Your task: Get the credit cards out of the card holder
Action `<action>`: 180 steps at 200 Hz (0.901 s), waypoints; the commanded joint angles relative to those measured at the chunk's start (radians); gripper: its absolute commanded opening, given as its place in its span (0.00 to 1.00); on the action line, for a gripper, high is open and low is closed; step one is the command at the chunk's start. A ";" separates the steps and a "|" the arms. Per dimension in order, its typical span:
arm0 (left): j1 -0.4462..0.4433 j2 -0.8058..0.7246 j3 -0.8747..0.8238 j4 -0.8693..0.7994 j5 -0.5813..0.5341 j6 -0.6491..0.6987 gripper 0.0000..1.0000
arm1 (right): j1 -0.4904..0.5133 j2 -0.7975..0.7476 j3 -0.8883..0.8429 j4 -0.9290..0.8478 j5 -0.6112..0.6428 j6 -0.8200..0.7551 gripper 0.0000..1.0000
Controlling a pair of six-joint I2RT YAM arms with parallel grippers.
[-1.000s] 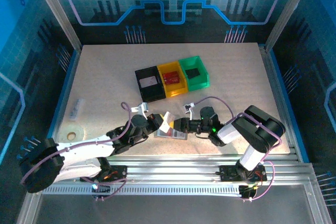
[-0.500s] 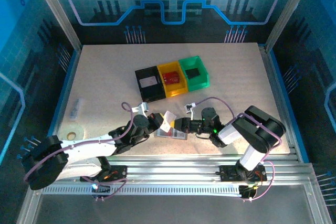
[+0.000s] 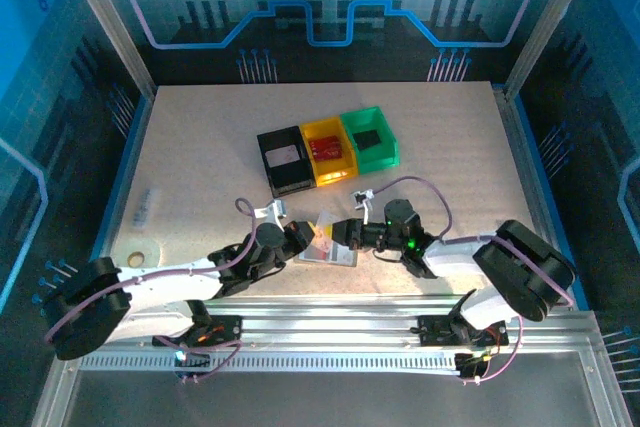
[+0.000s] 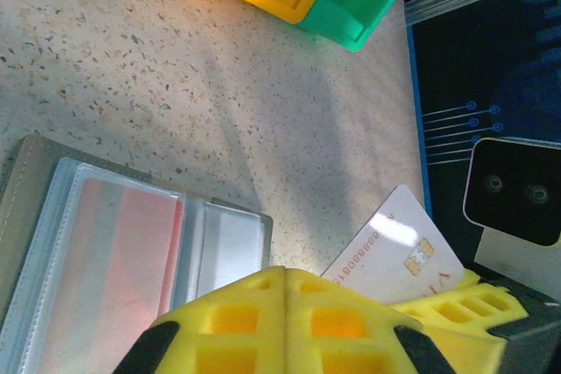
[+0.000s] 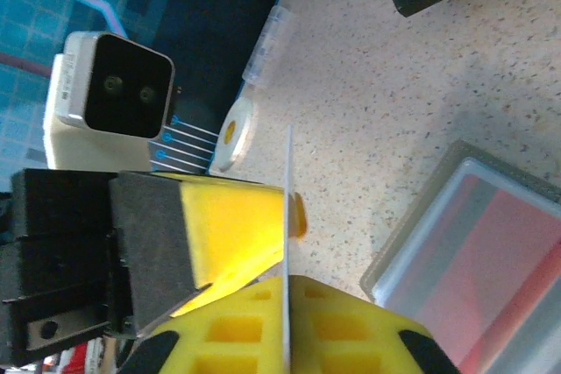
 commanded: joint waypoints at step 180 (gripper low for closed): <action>0.366 -0.166 0.314 -0.746 0.898 0.480 0.67 | -0.067 -0.071 0.308 -0.889 -0.438 -0.551 0.00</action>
